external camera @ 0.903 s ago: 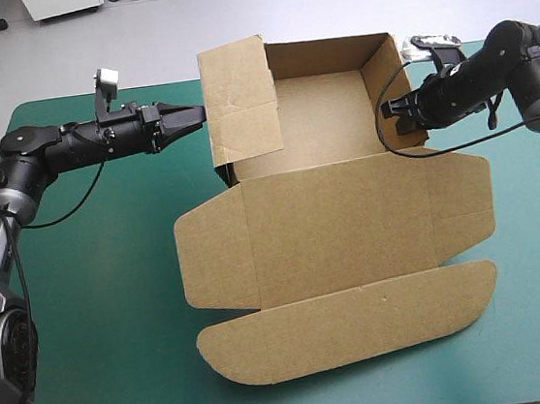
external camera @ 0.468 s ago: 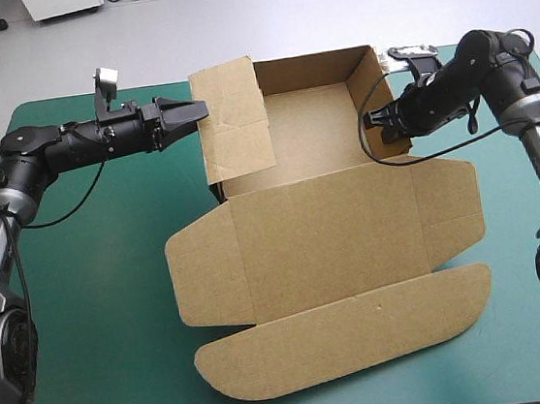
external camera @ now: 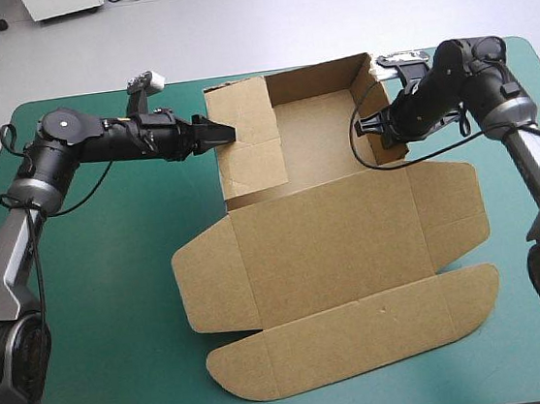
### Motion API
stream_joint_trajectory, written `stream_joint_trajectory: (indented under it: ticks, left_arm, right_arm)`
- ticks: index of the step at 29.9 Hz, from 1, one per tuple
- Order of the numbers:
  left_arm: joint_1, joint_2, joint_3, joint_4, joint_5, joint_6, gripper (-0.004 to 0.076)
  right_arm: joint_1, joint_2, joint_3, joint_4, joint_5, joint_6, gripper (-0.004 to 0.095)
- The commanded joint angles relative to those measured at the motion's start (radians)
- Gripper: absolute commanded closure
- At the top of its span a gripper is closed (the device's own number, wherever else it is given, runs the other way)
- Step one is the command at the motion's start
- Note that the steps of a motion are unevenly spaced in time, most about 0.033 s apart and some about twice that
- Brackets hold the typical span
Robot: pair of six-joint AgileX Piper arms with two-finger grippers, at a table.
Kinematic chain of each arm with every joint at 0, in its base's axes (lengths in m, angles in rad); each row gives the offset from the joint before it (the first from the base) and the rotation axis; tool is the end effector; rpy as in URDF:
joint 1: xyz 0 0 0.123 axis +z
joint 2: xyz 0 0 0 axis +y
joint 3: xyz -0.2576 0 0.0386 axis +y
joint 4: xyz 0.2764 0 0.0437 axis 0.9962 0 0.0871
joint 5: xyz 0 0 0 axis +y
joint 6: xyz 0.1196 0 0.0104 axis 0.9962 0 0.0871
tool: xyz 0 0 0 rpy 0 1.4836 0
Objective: Fold the box
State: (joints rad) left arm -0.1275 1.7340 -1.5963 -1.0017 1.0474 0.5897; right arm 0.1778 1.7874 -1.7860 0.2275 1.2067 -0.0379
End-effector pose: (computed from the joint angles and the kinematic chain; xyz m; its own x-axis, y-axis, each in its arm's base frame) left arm 0.4023 -0.1399 0.3173 -0.7541 0.0460 -0.6551 0.5363 0.6188 -0.5739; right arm 0.4103 0.0994 0.3043 -0.8934 -0.1165 -0.4339 -0.2253 0.9517 0.2084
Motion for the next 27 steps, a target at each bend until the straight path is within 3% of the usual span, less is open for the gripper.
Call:
stream_joint_trajectory:
  ticks: [1,7,12,18,22,27]
  left_arm:
    - [-0.031,-0.055,-0.071,0.085,-0.001,-0.096,0.0241]
    - [-0.072,-0.055,-0.093,0.288,-0.048,-0.238,0.0255]
    - [-0.106,-0.055,-0.093,0.481,-0.078,-0.385,0.0267]
    - [-0.109,-0.055,-0.111,0.652,-0.083,-0.578,0.0363]
    - [-0.109,-0.055,-0.111,0.661,-0.103,-0.578,0.0437]
    - [-0.109,-0.055,-0.111,0.724,-0.129,-0.584,0.0438]
  right_arm:
    - [0.017,-0.052,-0.028,0.081,-0.066,0.03,0.0934]
    - [0.049,-0.052,-0.028,0.094,-0.088,0.055,0.0931]
    - [0.103,-0.052,-0.029,0.03,-0.129,0.103,0.0931]
    - [0.139,-0.052,-0.058,-0.021,-0.14,0.151,0.093]
    - [0.147,-0.052,-0.068,-0.058,-0.144,0.168,0.0929]
    - [0.159,-0.052,-0.068,-0.088,-0.142,0.172,0.093]
